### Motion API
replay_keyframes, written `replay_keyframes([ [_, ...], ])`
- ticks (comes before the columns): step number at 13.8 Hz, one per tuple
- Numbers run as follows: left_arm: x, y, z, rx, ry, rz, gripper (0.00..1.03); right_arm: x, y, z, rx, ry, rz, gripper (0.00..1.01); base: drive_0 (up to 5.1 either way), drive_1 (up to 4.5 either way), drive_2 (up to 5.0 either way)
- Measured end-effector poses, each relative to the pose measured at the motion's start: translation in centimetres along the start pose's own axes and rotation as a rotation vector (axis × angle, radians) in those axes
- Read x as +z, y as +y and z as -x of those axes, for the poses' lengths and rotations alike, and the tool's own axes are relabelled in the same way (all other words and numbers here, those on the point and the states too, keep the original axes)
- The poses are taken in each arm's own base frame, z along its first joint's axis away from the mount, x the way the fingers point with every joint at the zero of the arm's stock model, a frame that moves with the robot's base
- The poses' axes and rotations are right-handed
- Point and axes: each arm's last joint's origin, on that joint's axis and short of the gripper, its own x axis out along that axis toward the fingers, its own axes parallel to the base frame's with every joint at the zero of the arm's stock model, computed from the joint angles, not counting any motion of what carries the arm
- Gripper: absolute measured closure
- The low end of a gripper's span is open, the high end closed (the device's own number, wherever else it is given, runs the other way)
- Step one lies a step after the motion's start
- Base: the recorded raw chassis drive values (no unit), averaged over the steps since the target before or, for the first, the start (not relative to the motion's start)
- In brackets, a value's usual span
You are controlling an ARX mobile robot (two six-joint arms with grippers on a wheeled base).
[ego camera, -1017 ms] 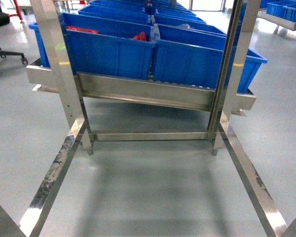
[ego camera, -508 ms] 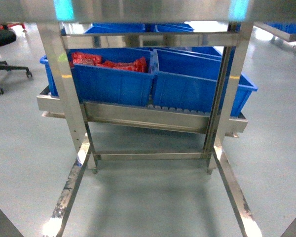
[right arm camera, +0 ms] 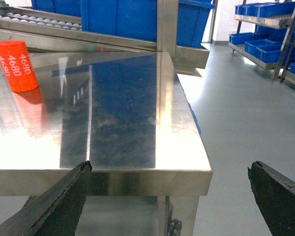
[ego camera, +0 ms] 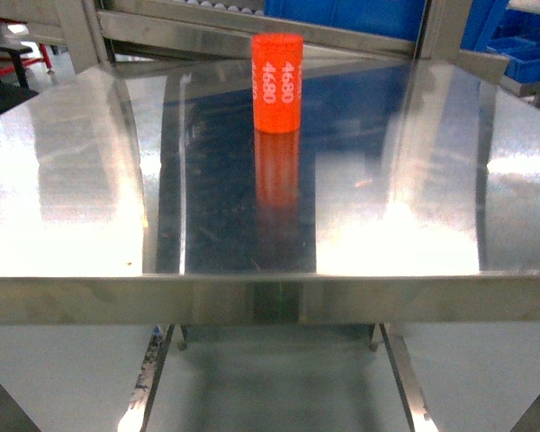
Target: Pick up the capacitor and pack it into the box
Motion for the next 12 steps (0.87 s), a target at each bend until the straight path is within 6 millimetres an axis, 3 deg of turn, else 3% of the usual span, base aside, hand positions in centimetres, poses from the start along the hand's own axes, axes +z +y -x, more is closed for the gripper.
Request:
replay_keyframes([
  [12,0.0,0.0,0.0,-0.002,0.0,0.0,0.05,0.0,0.0,0.0,0.0,0.0,0.0,0.03,0.0,0.0,0.0],
])
